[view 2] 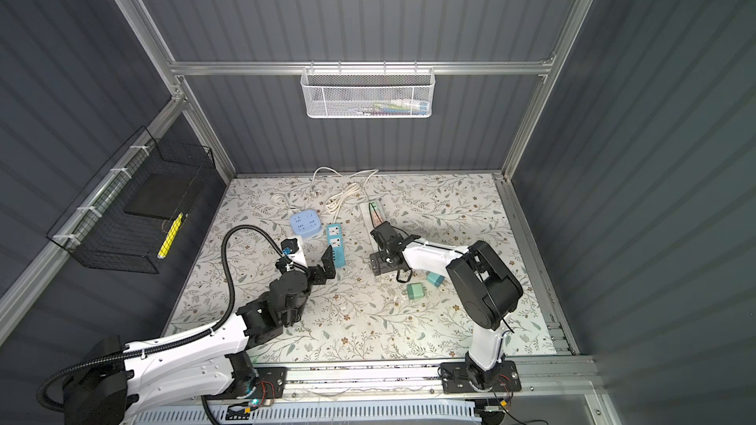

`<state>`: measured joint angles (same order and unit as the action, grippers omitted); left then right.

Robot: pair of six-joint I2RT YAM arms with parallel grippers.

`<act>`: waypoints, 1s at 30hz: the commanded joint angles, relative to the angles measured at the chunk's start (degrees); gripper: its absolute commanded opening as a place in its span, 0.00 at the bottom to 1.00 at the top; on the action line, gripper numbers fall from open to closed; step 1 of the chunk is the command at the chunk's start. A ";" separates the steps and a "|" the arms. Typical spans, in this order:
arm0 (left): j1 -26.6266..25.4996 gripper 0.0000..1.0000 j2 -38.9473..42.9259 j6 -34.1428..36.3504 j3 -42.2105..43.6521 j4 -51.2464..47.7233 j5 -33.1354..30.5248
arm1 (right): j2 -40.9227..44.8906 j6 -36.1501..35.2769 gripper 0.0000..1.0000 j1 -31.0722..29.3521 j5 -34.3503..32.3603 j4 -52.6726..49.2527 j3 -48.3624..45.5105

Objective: Insert the plug

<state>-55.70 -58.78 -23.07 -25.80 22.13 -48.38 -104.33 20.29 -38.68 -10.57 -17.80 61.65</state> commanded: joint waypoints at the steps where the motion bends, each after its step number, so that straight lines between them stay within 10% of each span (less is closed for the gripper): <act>1: 0.49 1.00 -0.20 0.87 -1.85 -0.09 0.26 | -0.77 -0.73 0.95 1.16 -1.21 -0.35 1.40; 30: 0.68 1.00 -2.79 1.88 -4.42 -1.30 0.30 | -3.63 -0.35 0.99 19.19 1.22 -4.17 4.85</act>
<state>-55.40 -61.17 -22.46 -28.16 21.37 -47.94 -106.83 17.52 -21.21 -8.29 -20.38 64.90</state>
